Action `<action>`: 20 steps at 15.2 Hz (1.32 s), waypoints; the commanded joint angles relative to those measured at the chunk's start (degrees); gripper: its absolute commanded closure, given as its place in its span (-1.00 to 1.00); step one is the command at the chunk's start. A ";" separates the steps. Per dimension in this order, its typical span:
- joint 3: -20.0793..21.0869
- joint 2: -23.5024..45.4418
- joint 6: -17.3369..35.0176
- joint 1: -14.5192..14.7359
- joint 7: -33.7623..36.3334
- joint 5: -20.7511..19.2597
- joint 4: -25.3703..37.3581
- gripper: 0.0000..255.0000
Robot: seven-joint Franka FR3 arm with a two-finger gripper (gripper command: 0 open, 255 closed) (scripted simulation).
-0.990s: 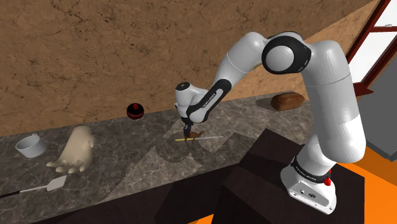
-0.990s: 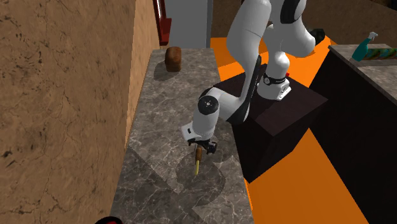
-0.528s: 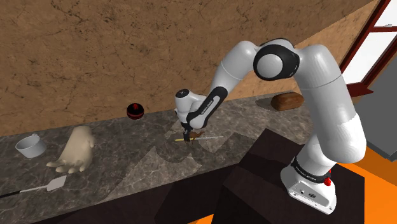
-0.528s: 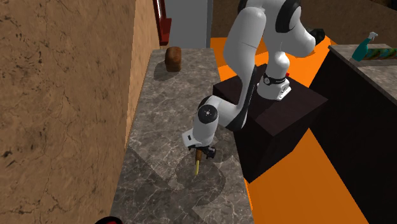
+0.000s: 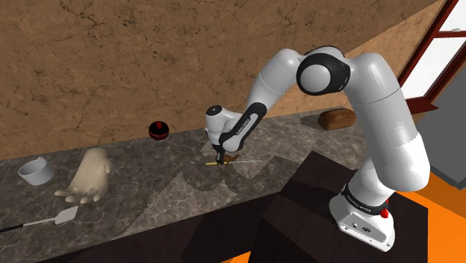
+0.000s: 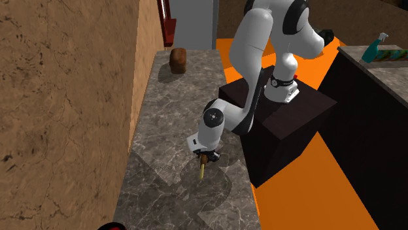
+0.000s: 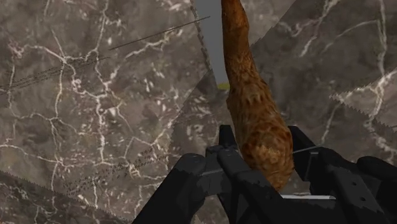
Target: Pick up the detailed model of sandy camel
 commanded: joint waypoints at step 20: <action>2.14 -10.05 -7.14 -1.46 -2.76 2.46 -3.17 1.00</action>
